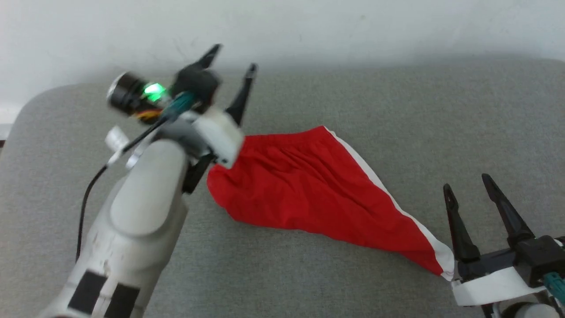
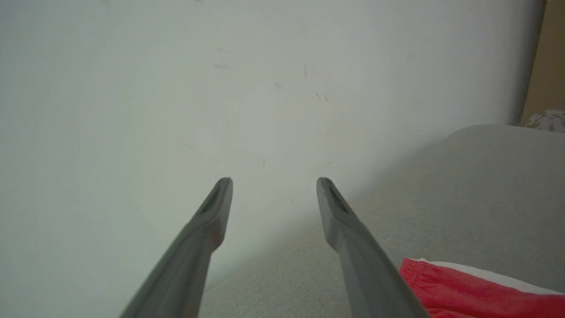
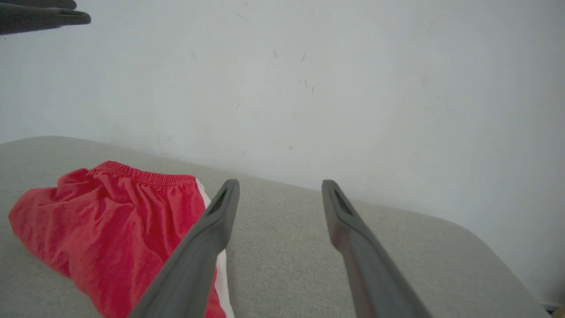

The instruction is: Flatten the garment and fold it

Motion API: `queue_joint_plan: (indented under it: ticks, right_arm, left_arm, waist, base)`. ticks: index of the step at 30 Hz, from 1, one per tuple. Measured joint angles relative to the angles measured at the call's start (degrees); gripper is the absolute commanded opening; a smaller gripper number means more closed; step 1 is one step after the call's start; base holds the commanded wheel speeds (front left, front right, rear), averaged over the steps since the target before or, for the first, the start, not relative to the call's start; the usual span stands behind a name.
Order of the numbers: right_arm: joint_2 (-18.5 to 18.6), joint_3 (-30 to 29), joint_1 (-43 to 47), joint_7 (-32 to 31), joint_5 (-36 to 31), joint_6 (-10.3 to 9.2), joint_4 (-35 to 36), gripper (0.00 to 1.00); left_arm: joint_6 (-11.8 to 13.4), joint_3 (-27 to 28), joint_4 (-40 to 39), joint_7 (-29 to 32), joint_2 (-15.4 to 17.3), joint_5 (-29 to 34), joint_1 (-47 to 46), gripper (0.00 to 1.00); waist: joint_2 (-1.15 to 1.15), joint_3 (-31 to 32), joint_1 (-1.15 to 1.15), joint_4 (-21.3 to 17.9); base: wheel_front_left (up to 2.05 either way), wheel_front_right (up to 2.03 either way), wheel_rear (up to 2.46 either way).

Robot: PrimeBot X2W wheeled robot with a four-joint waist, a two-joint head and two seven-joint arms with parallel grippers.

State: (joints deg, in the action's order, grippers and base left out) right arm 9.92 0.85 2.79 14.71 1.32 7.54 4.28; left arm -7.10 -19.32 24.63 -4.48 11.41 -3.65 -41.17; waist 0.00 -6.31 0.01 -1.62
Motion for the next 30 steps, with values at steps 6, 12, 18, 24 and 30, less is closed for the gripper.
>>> queue_joint_plan:
  ticks: [6,12,18,24,30]
  right_arm:
    - [-3.19,0.14,-0.05,0.01,-2.71,0.01,0.29,1.0]
    - [-4.66,1.6,-2.13,0.01,-3.18,0.0,0.25,1.0]
    - [-5.65,3.6,-5.92,0.02,-3.67,0.0,0.3,1.0]
    - [-6.51,5.23,-7.79,0.02,-3.61,0.02,0.02,1.0]
    - [-6.62,5.06,-8.03,0.02,-3.35,0.01,0.04,1.0]
  left_arm:
    - [-0.1,-20.72,6.04,15.45,2.59,-17.03,-12.3,1.0]
    - [-0.36,-36.66,7.37,27.38,6.44,-30.95,-21.78,1.0]
    - [-0.37,-49.44,9.77,34.79,9.2,-39.78,-26.25,1.0]
    - [-0.38,-53.44,12.77,36.71,12.24,-41.13,-27.82,1.0]
    - [-0.35,-53.49,14.94,39.04,13.38,-38.61,-26.01,1.0]
  waist:
    - [0.0,-2.82,0.0,-2.37]
    - [0.0,-5.7,0.0,-5.93]
    - [0.0,-8.4,0.0,-10.88]
    - [0.0,-11.23,0.0,-16.14]
    - [0.0,-14.03,0.0,-20.37]
  base:
    - [0.0,0.0,0.0]
    - [0.0,0.0,0.0]
    - [0.0,0.0,0.0]
    - [0.0,0.0,0.0]
    - [0.0,0.0,0.0]
